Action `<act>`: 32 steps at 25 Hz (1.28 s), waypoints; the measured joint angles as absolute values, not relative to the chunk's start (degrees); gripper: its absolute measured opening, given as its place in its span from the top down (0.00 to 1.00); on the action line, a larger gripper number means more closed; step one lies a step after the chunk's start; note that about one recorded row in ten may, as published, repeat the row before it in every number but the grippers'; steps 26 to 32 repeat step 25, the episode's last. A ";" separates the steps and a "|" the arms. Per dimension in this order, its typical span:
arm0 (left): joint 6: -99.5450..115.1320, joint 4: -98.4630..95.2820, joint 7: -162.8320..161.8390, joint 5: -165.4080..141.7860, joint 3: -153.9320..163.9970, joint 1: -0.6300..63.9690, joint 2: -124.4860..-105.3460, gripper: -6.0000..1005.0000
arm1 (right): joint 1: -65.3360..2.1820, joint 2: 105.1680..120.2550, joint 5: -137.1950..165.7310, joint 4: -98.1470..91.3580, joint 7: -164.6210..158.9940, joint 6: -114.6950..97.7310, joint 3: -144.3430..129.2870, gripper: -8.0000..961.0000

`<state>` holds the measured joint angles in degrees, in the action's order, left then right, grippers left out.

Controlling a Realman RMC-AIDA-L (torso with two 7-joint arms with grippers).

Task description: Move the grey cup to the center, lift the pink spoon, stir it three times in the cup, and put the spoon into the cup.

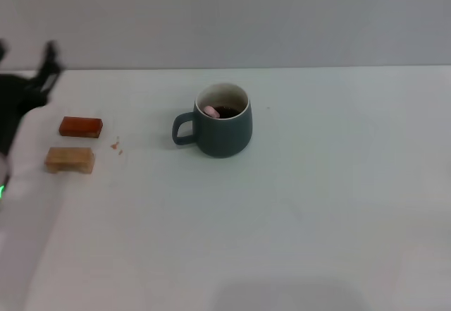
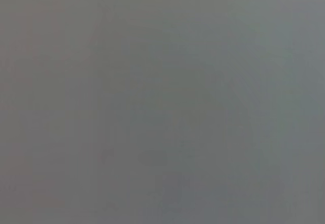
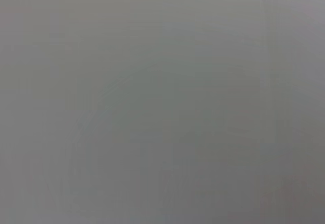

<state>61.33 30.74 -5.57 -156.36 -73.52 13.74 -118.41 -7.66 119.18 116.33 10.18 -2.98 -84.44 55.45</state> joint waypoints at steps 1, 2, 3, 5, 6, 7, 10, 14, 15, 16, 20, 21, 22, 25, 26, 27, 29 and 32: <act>62.66 28.77 -6.57 -156.13 -74.63 13.33 -118.44 0.18 | -7.61 119.18 116.32 10.01 -3.25 -84.75 55.45 0.99; 63.28 27.44 -7.54 -156.01 -75.37 13.10 -118.46 0.18 | -7.57 119.18 116.32 9.93 -3.29 -85.13 55.39 0.99; 63.55 26.17 -8.75 -155.79 -76.10 12.94 -118.45 0.18 | -7.51 119.18 116.31 9.82 -3.32 -85.51 55.28 0.99; 63.99 23.46 -10.71 -155.45 -77.16 12.76 -118.46 0.18 | -7.44 119.18 116.30 9.65 -3.34 -86.22 55.12 0.99; 64.19 22.68 -11.01 -155.33 -77.35 12.75 -118.45 0.18 | -7.41 119.19 116.29 9.59 -3.34 -86.42 55.10 0.99; 64.51 21.72 -11.04 -155.34 -77.41 12.80 -118.49 0.18 | -7.39 119.22 116.29 9.59 -3.35 -86.57 55.08 0.99; 64.71 20.05 -10.74 -155.30 -77.42 13.08 -118.57 0.18 | -7.37 119.31 116.27 9.57 -3.37 -86.81 55.06 0.99; 64.74 19.61 -10.66 -155.30 -77.00 13.19 -118.70 0.18 | -7.33 119.35 116.27 9.57 -3.38 -86.83 55.03 0.99; 64.74 19.59 -10.64 -155.30 -76.93 13.20 -118.71 0.18 | -7.26 119.35 116.26 9.57 -3.39 -86.85 55.03 0.99; 64.70 19.57 -10.62 -155.30 -76.88 13.23 -118.71 0.18 | -7.20 119.36 116.27 9.58 -3.39 -86.87 55.02 0.99; 64.56 19.48 -10.59 -155.30 -76.86 13.27 -118.70 0.18 | -6.98 119.43 116.32 9.56 -3.40 -86.92 55.02 0.99; 64.55 19.46 -10.59 -155.30 -76.86 13.27 -118.70 0.18 | -6.94 119.44 116.35 9.54 -3.41 -86.93 55.02 0.99; 64.53 19.44 -10.58 -155.30 -76.86 13.28 -118.70 0.18 | -6.92 119.46 116.36 9.53 -3.41 -86.93 55.02 0.99; 64.47 19.37 -10.57 -155.30 -76.87 13.27 -118.68 0.18 | -6.87 119.51 116.41 9.50 -3.42 -86.93 55.02 0.99; 64.47 19.37 -10.57 -155.30 -76.87 13.27 -118.68 0.18 | -6.87 119.51 116.41 9.50 -3.42 -86.93 55.02 0.99; 64.47 19.37 -10.57 -155.30 -76.87 13.27 -118.68 0.18 | -6.87 119.51 116.41 9.50 -3.42 -86.93 55.02 0.99; 64.47 19.37 -10.57 -155.30 -76.87 13.27 -118.68 0.18 | -6.87 119.51 116.41 9.50 -3.42 -86.93 55.02 0.99; 64.47 19.37 -10.57 -155.30 -76.87 13.27 -118.68 0.18 | -6.87 119.51 116.41 9.50 -3.42 -86.93 55.02 0.99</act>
